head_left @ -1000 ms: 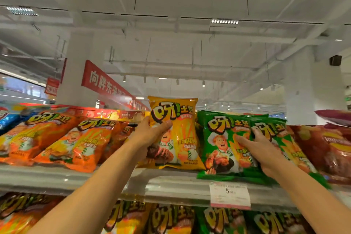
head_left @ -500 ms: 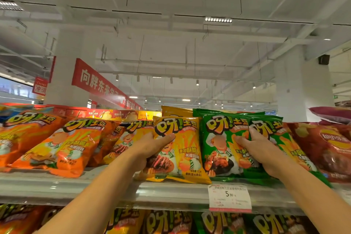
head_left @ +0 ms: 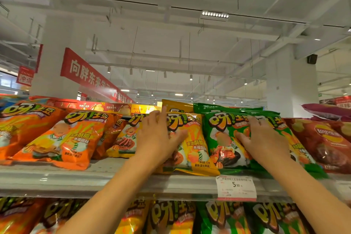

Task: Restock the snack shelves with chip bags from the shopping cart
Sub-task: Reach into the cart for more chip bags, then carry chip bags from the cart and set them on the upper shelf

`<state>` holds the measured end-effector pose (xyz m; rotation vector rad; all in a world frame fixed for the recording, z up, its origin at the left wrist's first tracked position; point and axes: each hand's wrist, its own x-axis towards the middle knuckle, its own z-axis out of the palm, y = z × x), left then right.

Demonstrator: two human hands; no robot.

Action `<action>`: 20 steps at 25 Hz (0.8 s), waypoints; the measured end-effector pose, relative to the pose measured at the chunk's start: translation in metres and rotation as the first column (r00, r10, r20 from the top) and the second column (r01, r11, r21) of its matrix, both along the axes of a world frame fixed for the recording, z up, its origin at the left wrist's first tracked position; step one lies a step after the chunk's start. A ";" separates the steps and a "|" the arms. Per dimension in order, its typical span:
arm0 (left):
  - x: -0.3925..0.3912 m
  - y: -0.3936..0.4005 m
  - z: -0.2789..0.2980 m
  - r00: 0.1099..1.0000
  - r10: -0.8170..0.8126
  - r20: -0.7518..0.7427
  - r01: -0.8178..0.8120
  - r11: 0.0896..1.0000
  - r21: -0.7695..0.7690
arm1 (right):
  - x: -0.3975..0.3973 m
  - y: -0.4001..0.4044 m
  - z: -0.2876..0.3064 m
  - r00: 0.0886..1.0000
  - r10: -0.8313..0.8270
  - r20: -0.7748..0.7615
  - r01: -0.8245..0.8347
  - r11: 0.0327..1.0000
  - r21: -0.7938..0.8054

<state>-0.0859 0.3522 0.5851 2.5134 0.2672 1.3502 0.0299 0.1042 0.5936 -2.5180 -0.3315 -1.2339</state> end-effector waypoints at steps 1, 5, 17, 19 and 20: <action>-0.003 -0.004 -0.004 1.000 -0.003 0.021 0.001 0.995 0.102 | -0.005 0.003 -0.004 0.992 -0.022 0.125 0.025 0.999 -0.021; -0.012 -0.011 -0.023 0.969 -0.196 -0.154 0.214 0.971 0.110 | -0.028 0.013 -0.021 0.974 0.196 0.111 -0.195 0.981 -0.020; -0.043 -0.078 -0.141 0.761 -0.649 0.001 0.602 0.705 0.375 | -0.126 -0.042 -0.146 0.958 0.202 0.204 -0.250 0.937 0.245; -0.044 -0.103 -0.177 0.697 -0.713 -0.079 0.693 0.641 0.330 | -0.148 -0.065 -0.189 0.976 0.159 0.150 -0.195 0.943 0.270; -0.044 -0.116 -0.197 0.651 -0.748 -0.132 0.747 0.600 0.285 | -0.159 -0.078 -0.213 0.985 0.138 0.099 -0.161 0.942 0.295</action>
